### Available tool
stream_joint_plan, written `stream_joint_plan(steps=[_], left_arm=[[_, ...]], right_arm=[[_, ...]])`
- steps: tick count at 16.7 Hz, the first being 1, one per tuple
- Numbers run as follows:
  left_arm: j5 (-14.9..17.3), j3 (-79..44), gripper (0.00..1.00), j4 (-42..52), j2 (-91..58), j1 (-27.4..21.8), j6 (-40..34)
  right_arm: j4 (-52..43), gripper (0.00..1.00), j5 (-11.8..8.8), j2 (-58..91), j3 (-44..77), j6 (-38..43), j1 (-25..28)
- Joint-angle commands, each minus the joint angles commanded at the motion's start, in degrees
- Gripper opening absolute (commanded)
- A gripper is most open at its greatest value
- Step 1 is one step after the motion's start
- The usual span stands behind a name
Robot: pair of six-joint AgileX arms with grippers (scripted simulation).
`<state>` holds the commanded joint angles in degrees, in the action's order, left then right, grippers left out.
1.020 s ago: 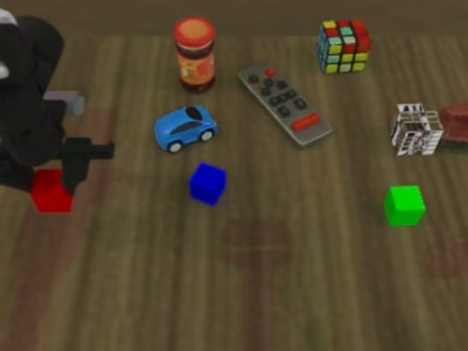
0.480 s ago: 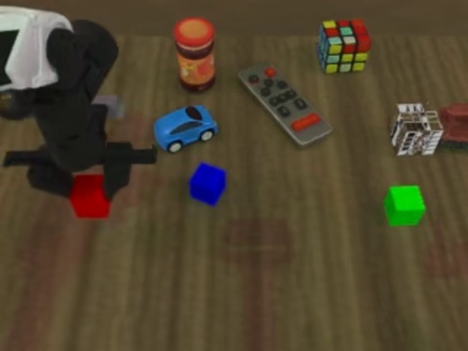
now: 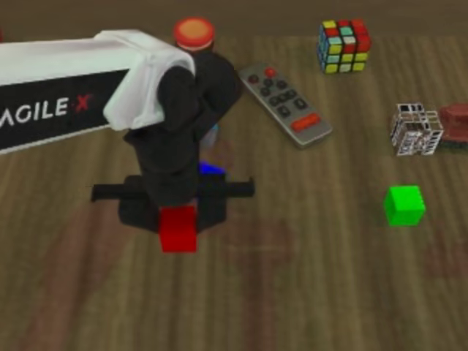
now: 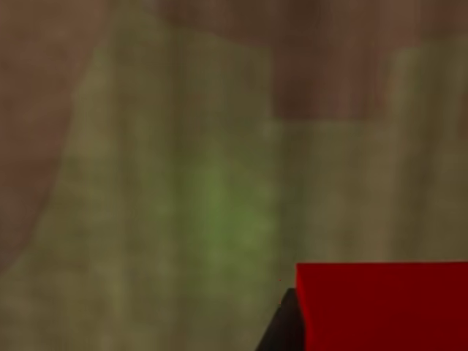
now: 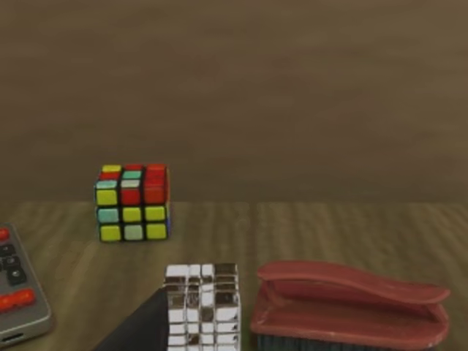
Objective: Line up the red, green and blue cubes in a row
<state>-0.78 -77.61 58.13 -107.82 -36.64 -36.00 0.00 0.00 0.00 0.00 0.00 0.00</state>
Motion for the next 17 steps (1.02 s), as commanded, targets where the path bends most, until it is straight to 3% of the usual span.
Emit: stream_joint_plan(steps=[7, 13, 17], left_arm=[[0.0, 0.8, 0.00, -1.0, -0.3, -0.8, -0.8], [0.0, 8.0, 0.00, -13.3, -4.7, -1.0, -1.0], [0.0, 9.1, 0.00, -15.0, -5.6, -1.1, -1.0]], right_arm=[[0.0, 1.00, 0.0, 0.0, 0.0, 0.0, 0.0], [0.0, 1.00, 0.0, 0.0, 0.0, 0.0, 0.0], [0.0, 1.00, 0.0, 0.0, 0.0, 0.0, 0.0]])
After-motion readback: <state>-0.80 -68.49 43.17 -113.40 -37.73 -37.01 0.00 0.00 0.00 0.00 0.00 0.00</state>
